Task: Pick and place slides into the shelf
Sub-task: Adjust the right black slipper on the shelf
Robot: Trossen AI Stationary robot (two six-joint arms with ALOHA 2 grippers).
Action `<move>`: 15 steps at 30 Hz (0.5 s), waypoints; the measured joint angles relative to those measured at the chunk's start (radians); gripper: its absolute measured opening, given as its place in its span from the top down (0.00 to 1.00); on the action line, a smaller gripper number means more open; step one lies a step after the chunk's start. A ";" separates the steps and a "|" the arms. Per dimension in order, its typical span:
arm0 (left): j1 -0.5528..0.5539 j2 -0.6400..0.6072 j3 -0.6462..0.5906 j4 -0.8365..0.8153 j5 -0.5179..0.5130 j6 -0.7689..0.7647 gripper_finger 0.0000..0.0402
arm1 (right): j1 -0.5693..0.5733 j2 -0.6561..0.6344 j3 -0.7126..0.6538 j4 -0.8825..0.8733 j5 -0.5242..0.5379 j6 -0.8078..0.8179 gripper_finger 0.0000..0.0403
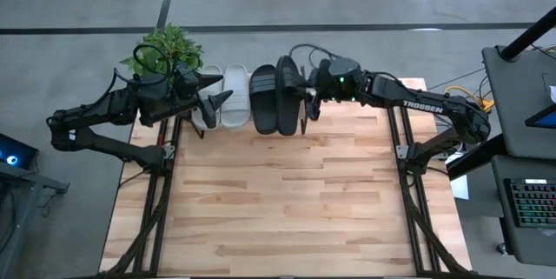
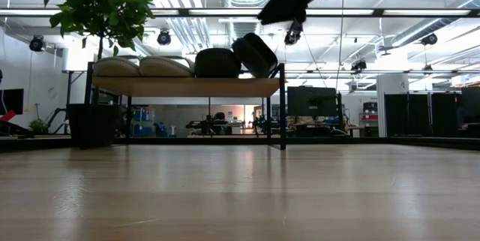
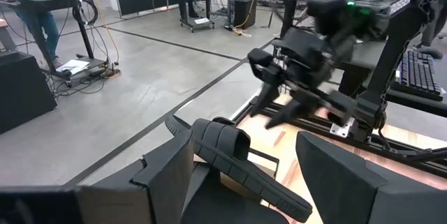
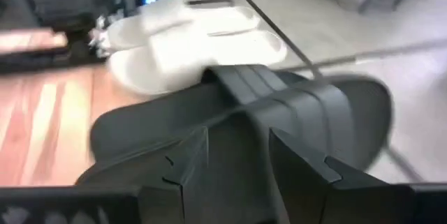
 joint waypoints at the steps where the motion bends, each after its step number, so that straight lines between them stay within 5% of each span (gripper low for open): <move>1: 0.000 0.000 0.000 0.000 0.000 0.000 0.41 | 0.017 0.001 0.000 0.000 0.027 -0.041 0.65; 5: 0.000 0.000 0.000 0.000 0.000 0.000 0.41 | 0.061 0.019 -0.016 -0.002 0.199 -0.208 0.68; 15: 0.000 0.000 0.000 0.000 0.000 0.000 0.41 | 0.055 0.092 -0.021 0.008 0.302 -0.294 0.68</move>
